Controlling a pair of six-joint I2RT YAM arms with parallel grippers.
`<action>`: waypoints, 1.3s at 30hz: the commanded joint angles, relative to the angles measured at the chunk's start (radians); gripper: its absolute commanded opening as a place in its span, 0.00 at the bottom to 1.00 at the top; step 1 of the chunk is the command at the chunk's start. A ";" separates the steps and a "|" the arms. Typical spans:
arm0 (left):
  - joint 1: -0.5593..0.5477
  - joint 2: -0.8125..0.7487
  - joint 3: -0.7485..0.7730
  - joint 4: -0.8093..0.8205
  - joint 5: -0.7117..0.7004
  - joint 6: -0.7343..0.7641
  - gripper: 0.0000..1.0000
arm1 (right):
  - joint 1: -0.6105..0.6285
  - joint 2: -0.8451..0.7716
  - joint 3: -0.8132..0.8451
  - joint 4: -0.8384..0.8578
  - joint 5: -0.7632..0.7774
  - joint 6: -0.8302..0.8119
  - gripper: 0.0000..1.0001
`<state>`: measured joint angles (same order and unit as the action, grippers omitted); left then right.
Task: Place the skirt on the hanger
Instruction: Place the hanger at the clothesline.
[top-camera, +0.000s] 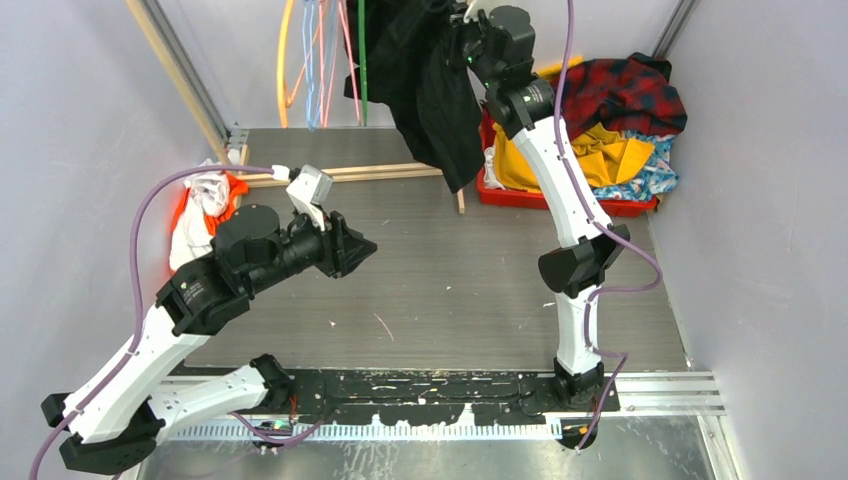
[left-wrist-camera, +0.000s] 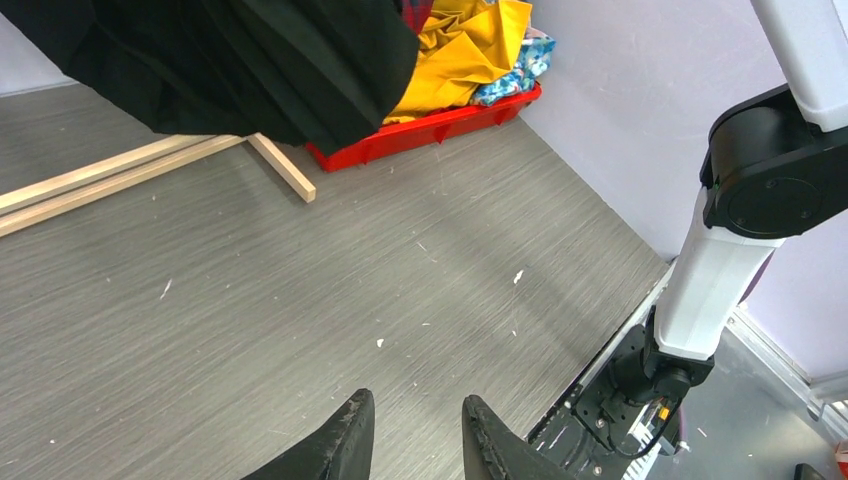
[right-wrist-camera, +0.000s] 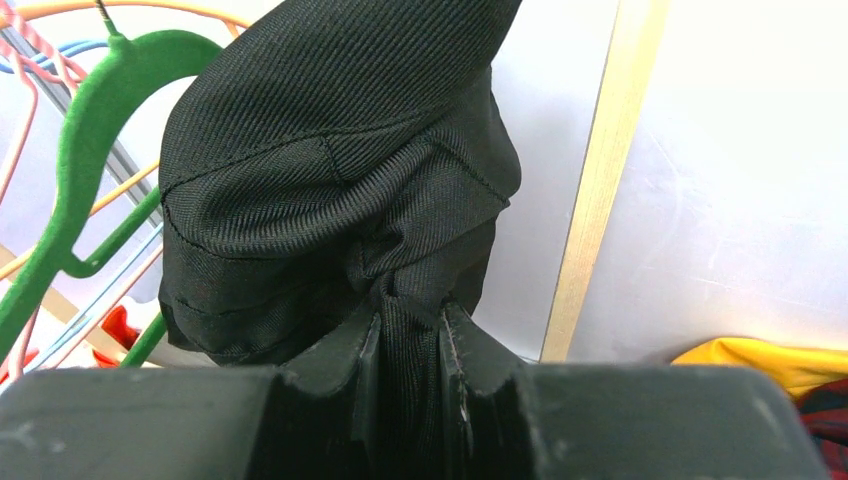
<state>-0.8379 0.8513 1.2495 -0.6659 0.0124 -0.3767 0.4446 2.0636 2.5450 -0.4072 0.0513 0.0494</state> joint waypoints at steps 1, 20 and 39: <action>-0.004 0.006 0.038 0.027 0.020 0.021 0.37 | -0.012 -0.039 -0.026 0.289 0.016 0.068 0.01; -0.004 0.035 0.042 0.029 0.062 -0.003 0.33 | -0.012 0.044 -0.073 0.551 0.030 0.289 0.01; -0.003 0.061 0.034 0.047 0.106 -0.022 0.31 | -0.013 0.167 -0.026 0.783 -0.008 0.476 0.01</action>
<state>-0.8379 0.9104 1.2545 -0.6640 0.0963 -0.3901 0.4412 2.2307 2.4180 0.1867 -0.0063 0.4603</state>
